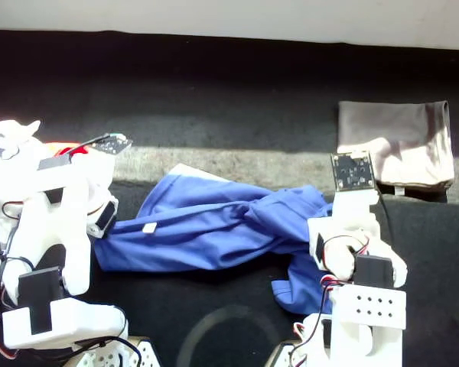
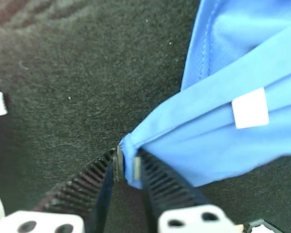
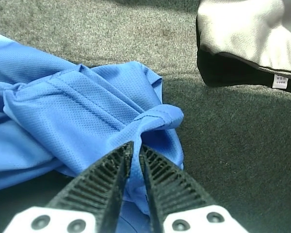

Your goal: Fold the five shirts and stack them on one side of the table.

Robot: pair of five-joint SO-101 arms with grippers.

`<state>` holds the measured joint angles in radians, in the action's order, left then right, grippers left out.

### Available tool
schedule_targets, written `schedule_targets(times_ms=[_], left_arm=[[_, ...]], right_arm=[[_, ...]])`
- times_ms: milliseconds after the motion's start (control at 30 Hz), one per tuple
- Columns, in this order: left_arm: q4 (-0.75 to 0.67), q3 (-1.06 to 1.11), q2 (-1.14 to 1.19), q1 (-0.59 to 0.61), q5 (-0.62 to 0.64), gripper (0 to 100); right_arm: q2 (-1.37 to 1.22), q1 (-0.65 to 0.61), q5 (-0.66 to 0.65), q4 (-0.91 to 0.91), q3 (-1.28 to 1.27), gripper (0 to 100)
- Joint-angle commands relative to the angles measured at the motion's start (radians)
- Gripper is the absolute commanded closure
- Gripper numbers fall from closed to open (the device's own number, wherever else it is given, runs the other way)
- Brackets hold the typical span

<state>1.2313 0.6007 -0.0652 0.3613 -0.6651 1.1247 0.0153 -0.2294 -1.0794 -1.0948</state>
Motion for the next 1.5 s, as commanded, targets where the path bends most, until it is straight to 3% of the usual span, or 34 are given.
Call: schedule_targets(times_ms=[0,133,333,667,1100,1467], left_arm=[[-0.005,-0.008,-0.048,0.010,-0.011,99],[0.012,-0.062,-0.050,0.008,-0.009,99],[0.183,-0.288,-0.050,0.007,0.051,99],[0.531,-0.829,-0.050,-0.041,0.146,99],[0.532,-1.184,-0.056,-0.041,0.157,99],[0.529,-1.267,-0.272,-0.094,0.157,99]], right_arm=[[0.010,0.008,-0.005,0.013,0.002,99.1],[0.010,0.007,-0.005,0.021,0.012,99.1],[0.007,0.005,-0.005,0.128,0.048,99.1],[-0.065,0.008,-0.005,0.091,0.460,99.1],[-0.599,0.004,-0.005,-0.113,1.308,99.1],[-0.768,0.008,-0.008,-0.151,1.781,99.1]])
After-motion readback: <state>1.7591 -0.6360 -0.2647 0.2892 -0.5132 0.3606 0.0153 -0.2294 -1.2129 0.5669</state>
